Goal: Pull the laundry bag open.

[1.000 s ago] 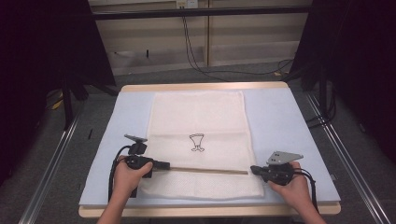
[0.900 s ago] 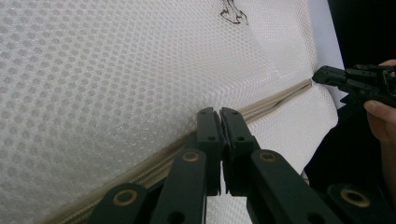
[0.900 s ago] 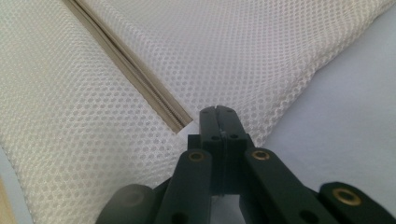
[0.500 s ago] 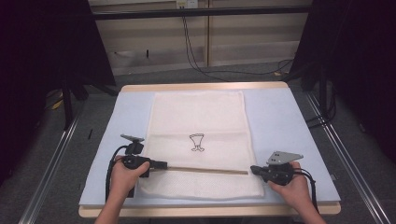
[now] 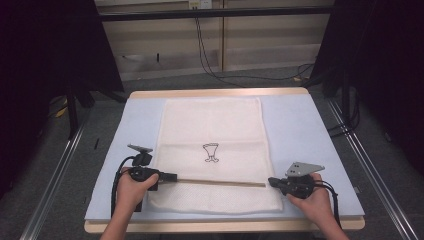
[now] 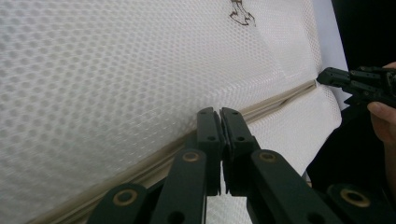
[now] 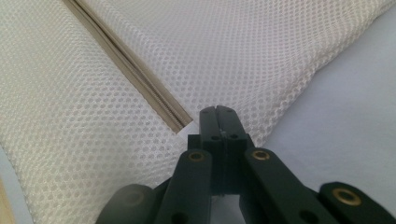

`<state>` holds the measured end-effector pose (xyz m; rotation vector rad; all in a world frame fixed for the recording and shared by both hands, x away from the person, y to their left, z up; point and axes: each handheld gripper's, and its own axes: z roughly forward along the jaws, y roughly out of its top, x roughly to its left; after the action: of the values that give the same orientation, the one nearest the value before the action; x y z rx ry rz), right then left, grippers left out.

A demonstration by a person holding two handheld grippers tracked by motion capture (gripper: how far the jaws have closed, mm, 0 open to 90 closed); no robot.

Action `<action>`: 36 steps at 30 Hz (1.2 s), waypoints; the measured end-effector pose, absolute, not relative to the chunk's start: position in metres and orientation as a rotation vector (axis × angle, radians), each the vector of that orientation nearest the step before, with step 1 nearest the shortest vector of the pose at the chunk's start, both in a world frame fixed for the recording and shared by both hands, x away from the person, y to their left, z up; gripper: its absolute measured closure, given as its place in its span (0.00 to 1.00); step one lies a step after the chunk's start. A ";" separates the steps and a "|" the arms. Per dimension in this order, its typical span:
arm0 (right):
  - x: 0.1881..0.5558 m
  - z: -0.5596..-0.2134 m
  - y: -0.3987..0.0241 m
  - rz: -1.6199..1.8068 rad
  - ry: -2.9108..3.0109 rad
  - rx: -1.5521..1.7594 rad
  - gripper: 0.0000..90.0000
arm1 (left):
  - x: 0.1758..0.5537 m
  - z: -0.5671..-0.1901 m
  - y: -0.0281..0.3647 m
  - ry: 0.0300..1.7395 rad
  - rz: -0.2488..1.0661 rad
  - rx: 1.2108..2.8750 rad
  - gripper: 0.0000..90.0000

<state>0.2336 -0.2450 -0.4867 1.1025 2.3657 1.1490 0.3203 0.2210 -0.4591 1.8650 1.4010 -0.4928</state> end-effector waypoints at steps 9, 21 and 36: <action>0.234 -0.487 -0.245 1.149 2.366 1.103 1.00 | 0.318 -0.459 0.230 1.409 -0.494 1.849 0.97; 0.234 -0.487 -0.245 1.150 2.369 1.102 1.00 | 0.316 -0.456 0.243 1.435 -0.486 1.812 0.97; 0.234 -0.487 -0.245 1.151 2.369 1.102 1.00 | 0.315 -0.457 0.250 1.457 -0.470 1.801 0.97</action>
<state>0.2339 -0.2452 -0.4866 1.1022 2.3689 1.1508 0.3151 0.2497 -0.4573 1.8007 1.4565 -0.4701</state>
